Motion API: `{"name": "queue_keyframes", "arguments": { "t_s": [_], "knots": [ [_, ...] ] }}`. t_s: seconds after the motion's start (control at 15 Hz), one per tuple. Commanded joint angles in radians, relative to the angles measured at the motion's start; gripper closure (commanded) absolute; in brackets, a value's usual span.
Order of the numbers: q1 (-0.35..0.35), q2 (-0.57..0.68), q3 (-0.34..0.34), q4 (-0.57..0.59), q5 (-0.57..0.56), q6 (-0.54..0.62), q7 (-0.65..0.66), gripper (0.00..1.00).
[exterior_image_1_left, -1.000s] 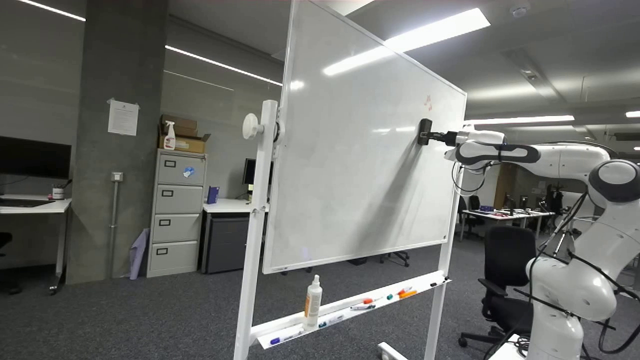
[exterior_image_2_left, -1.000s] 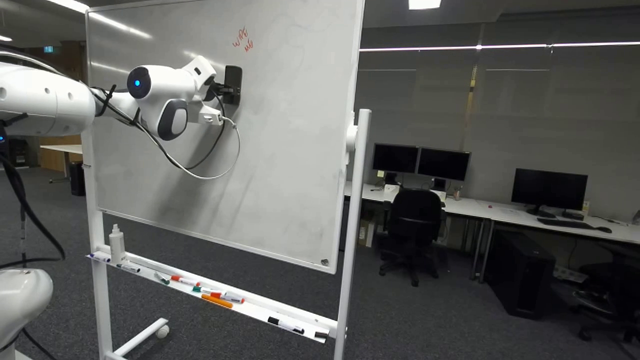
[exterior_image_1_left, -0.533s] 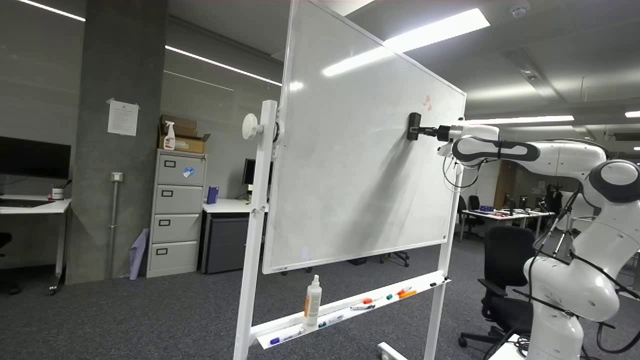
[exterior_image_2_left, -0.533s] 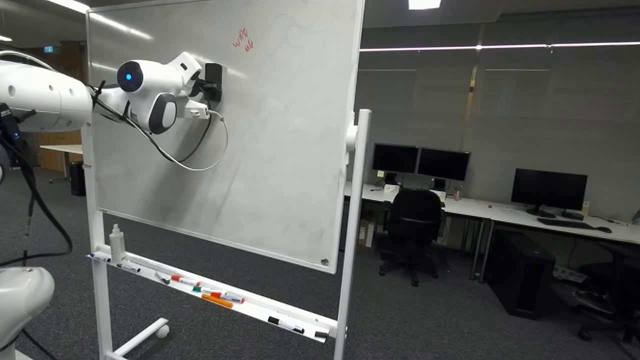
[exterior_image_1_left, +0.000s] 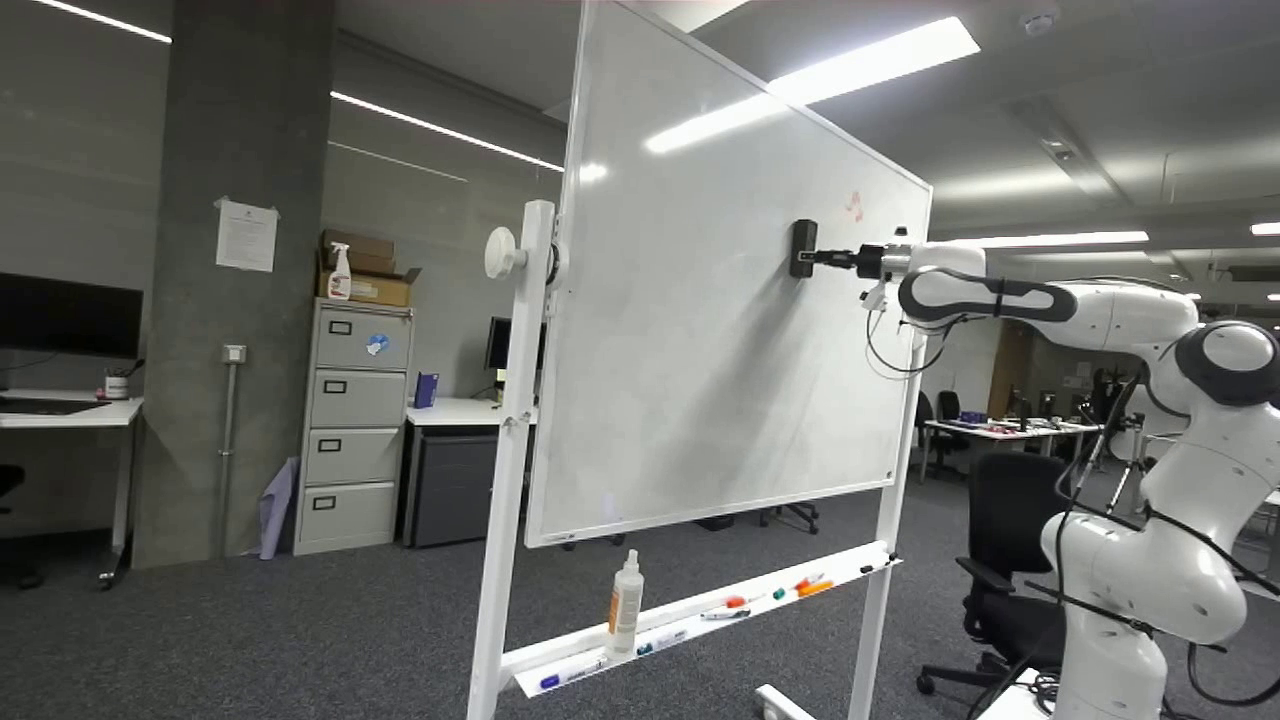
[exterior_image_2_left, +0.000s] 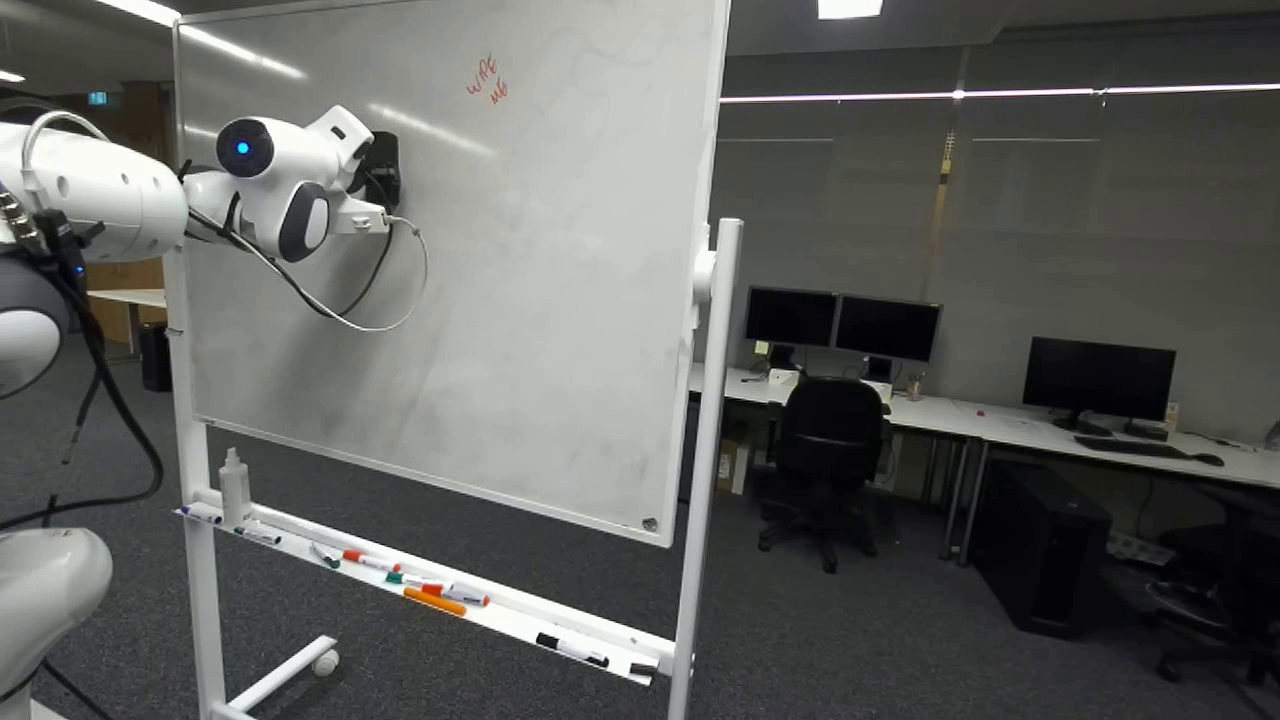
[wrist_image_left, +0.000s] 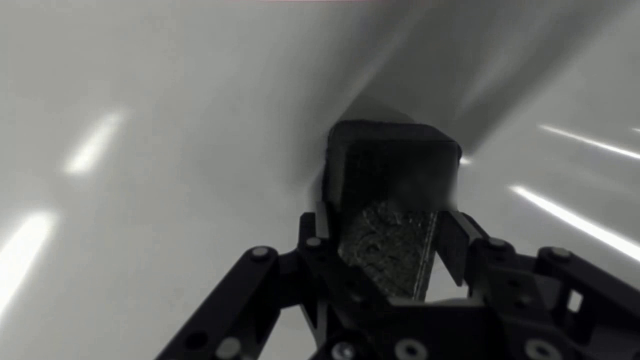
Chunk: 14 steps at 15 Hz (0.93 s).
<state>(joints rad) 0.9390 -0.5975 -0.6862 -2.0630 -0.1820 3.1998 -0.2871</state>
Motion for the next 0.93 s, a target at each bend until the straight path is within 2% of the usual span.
{"name": "queue_keyframes", "arguments": {
  "t_s": [0.0, 0.6, 0.87],
  "knots": [
    [0.058, 0.061, -0.028, 0.042, 0.027, -0.054, -0.064, 0.69],
    [-0.008, 0.059, -0.015, 0.118, 0.028, -0.052, -0.076, 0.69],
    [-0.056, 0.072, -0.014, 0.194, 0.036, -0.054, -0.067, 0.69]
  ]
}}
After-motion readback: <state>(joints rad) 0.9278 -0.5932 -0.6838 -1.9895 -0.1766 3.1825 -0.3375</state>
